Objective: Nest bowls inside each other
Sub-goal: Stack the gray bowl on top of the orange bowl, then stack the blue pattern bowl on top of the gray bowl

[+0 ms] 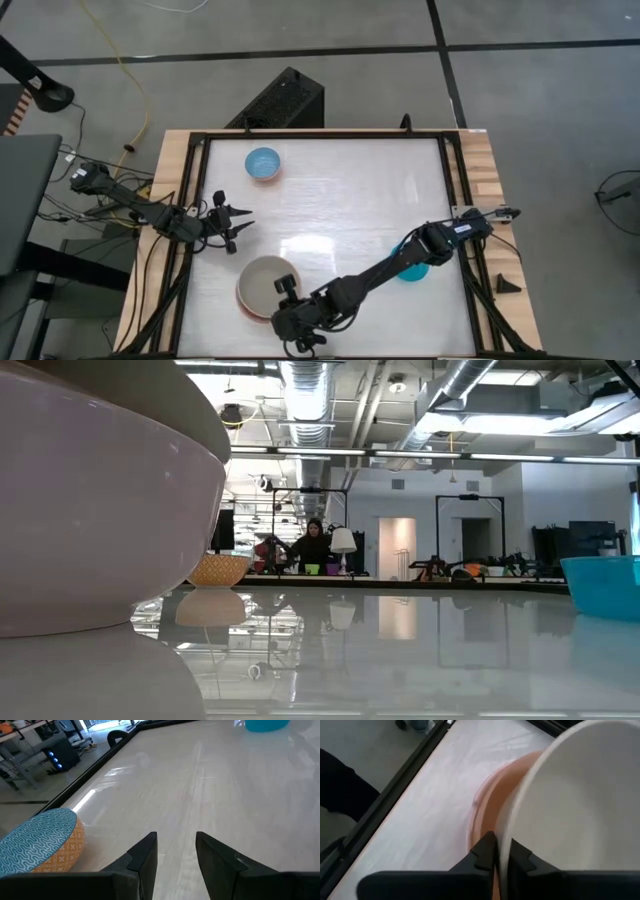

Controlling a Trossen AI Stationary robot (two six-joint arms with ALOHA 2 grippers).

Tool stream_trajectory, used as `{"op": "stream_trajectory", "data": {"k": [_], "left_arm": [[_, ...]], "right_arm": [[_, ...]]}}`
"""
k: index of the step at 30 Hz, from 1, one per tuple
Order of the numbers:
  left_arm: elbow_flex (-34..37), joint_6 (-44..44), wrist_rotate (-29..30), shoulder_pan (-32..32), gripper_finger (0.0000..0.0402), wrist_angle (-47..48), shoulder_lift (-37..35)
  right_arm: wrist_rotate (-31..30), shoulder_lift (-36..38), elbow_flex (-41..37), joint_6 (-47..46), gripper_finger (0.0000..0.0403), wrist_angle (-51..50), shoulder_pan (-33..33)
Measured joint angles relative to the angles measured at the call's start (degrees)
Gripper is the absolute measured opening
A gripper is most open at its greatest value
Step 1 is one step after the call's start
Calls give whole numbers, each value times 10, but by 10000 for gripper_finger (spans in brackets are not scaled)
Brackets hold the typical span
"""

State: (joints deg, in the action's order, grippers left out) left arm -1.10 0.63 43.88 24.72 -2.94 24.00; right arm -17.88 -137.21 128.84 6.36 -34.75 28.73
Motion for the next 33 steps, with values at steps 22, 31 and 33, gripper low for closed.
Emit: {"op": "stream_trajectory", "data": {"k": [22,31,33], "left_arm": [[0,0,0,0,125,0,0],[0,0,0,0,126,0,0],[0,0,0,0,125,0,0]], "right_arm": [[44,27,55,-34,283,-52,-6],[-60,29,48,-58,283,-58,-20],[-60,29,48,-72,282,-71,-45]]}}
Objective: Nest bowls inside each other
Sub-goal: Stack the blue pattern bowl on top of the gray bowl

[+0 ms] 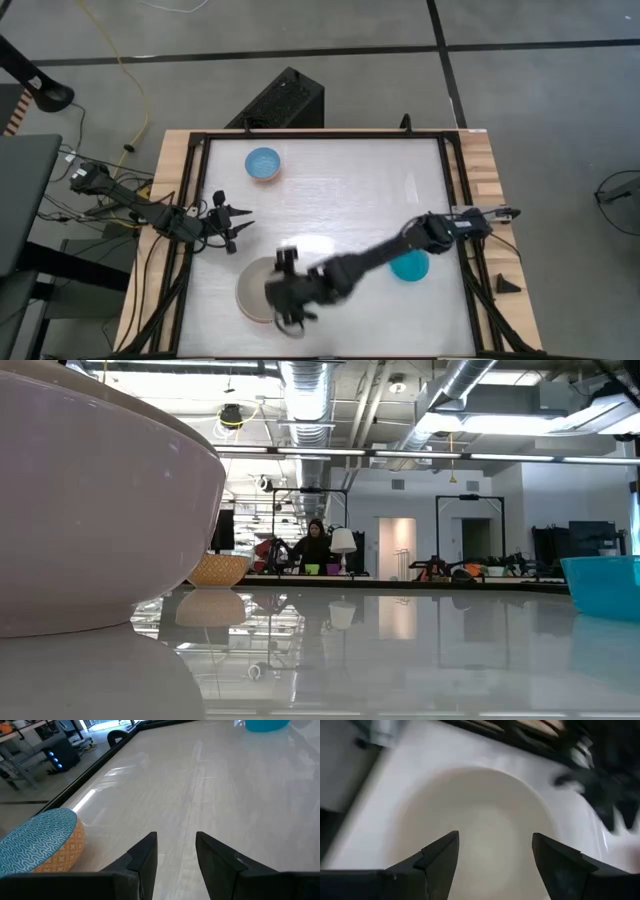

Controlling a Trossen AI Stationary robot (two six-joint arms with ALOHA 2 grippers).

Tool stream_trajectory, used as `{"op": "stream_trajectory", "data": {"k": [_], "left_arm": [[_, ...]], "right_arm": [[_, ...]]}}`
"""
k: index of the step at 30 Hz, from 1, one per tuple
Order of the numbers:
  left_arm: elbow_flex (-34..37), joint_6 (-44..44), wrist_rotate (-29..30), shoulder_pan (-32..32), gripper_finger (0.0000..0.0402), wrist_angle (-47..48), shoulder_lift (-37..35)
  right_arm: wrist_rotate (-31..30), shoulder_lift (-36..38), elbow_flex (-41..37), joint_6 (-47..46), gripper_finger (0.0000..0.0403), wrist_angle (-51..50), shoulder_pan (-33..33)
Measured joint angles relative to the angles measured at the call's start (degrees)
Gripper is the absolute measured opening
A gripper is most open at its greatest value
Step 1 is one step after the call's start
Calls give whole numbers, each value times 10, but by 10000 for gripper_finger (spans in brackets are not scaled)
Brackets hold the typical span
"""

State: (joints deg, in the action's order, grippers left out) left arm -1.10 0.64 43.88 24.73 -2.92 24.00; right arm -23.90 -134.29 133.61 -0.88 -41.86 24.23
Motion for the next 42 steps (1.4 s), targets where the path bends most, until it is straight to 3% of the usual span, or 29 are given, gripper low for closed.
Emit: {"op": "stream_trajectory", "data": {"k": [6,18,26,42], "left_arm": [[0,0,0,0,125,0,0],[0,0,0,0,125,0,0],[0,0,0,0,125,0,0],[0,0,-14,0,125,-1,0]], "right_arm": [[12,0,0,74,282,-15,-88],[200,0,0,209,282,-1,-292],[342,-41,0,247,282,95,-389],[341,-132,1,282,282,129,-409]]}}
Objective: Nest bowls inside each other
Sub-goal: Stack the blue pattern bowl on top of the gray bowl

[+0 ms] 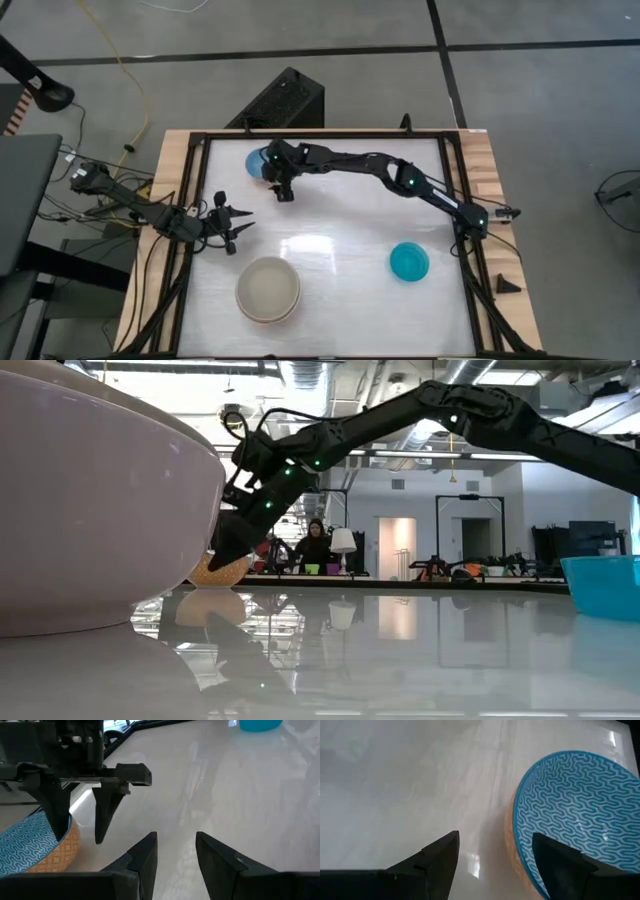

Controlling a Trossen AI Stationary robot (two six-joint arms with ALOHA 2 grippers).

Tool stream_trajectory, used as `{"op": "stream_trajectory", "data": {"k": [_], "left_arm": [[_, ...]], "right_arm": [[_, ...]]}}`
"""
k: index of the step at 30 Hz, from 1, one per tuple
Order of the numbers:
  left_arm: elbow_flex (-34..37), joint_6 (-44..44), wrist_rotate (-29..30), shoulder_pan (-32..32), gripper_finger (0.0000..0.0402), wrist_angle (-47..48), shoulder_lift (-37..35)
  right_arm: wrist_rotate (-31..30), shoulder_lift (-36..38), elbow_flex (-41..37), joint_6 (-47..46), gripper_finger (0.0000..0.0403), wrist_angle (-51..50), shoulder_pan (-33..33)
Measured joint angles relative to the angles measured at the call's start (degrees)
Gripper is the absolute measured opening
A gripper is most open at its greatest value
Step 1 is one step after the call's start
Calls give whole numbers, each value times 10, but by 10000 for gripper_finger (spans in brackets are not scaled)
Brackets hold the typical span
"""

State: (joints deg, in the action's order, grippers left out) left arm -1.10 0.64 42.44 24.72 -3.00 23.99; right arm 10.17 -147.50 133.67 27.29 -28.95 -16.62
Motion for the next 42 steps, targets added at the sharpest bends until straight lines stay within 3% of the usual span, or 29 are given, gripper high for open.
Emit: {"op": "stream_trajectory", "data": {"k": [6,9,12,17,19,24,30,35,42], "left_arm": [[0,0,0,0,125,0,0],[0,0,-1,0,126,0,0],[0,0,0,0,125,0,0],[0,0,0,0,125,0,0],[0,0,0,0,125,0,0],[0,0,0,0,125,0,0],[0,0,0,0,125,0,0],[0,0,0,0,125,0,0],[0,0,0,0,125,0,0]], "right_arm": [[-41,-12,2,8,276,7,0],[-45,-13,1,17,250,14,2],[-52,-17,2,17,195,22,5],[-73,-17,3,16,67,21,11],[-74,-13,11,11,41,-10,12],[-81,32,9,-47,42,-70,16],[-99,135,11,-90,42,-180,52],[-121,182,8,-127,42,-250,137],[-195,200,10,-172,42,-240,302]]}}
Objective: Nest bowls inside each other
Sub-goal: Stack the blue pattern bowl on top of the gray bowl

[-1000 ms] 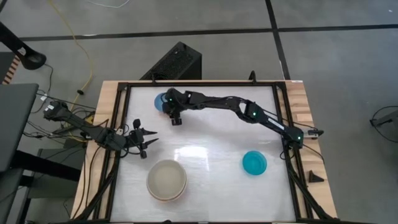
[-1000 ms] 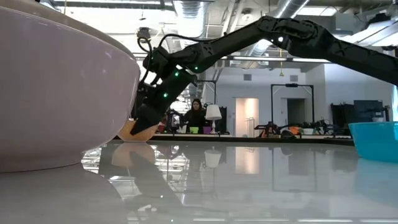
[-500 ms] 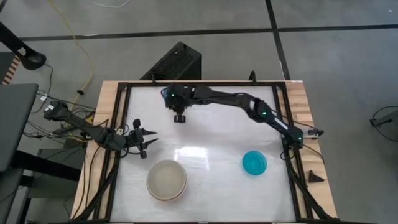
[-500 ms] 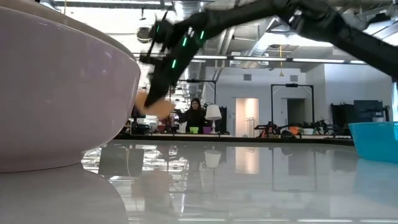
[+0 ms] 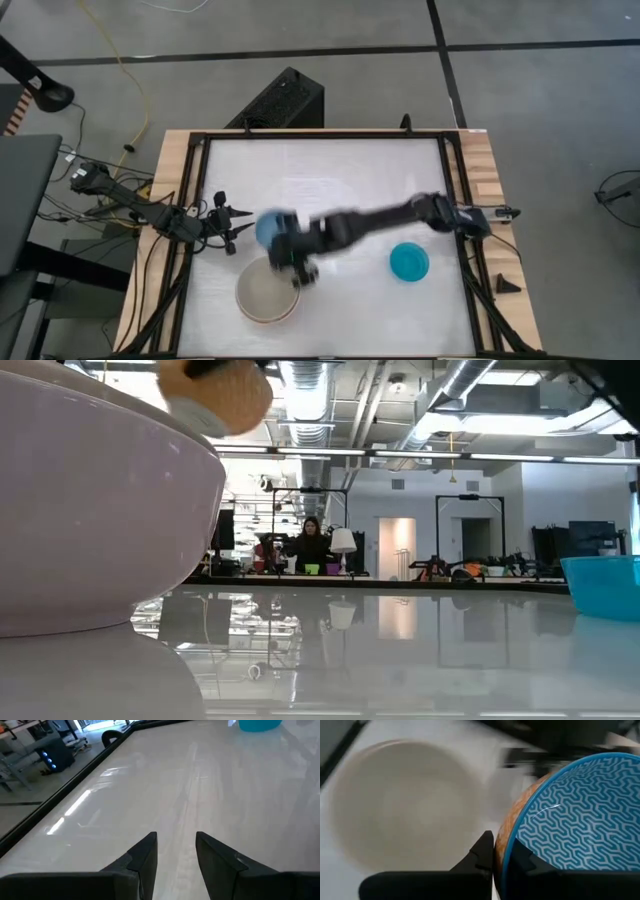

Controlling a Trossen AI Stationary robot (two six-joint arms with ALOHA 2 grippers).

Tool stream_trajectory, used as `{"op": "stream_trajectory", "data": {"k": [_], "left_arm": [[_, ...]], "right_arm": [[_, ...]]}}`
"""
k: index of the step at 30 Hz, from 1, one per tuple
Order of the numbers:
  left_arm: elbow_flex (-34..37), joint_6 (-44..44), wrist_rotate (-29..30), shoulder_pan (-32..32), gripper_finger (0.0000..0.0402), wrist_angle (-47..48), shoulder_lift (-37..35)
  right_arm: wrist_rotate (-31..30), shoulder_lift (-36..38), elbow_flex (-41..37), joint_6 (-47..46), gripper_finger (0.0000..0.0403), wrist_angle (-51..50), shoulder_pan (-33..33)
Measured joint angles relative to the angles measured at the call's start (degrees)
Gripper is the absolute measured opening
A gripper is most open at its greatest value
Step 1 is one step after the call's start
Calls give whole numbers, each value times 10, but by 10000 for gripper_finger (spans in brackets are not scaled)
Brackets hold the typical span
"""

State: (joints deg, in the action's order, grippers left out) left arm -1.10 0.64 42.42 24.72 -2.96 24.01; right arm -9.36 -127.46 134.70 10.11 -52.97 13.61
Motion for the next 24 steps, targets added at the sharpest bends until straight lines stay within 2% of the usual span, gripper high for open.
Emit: {"op": "stream_trajectory", "data": {"k": [5,9,16,24], "left_arm": [[0,0,0,0,125,0,0],[0,0,0,0,125,0,0],[0,0,-1,0,125,-1,-1],[0,0,-1,0,125,-1,7]], "right_arm": [[-52,-24,-4,-13,42,36,94],[-69,-40,-3,-17,42,95,130],[-77,-76,-3,-7,42,169,129],[-53,-110,-5,-13,43,189,117]]}}
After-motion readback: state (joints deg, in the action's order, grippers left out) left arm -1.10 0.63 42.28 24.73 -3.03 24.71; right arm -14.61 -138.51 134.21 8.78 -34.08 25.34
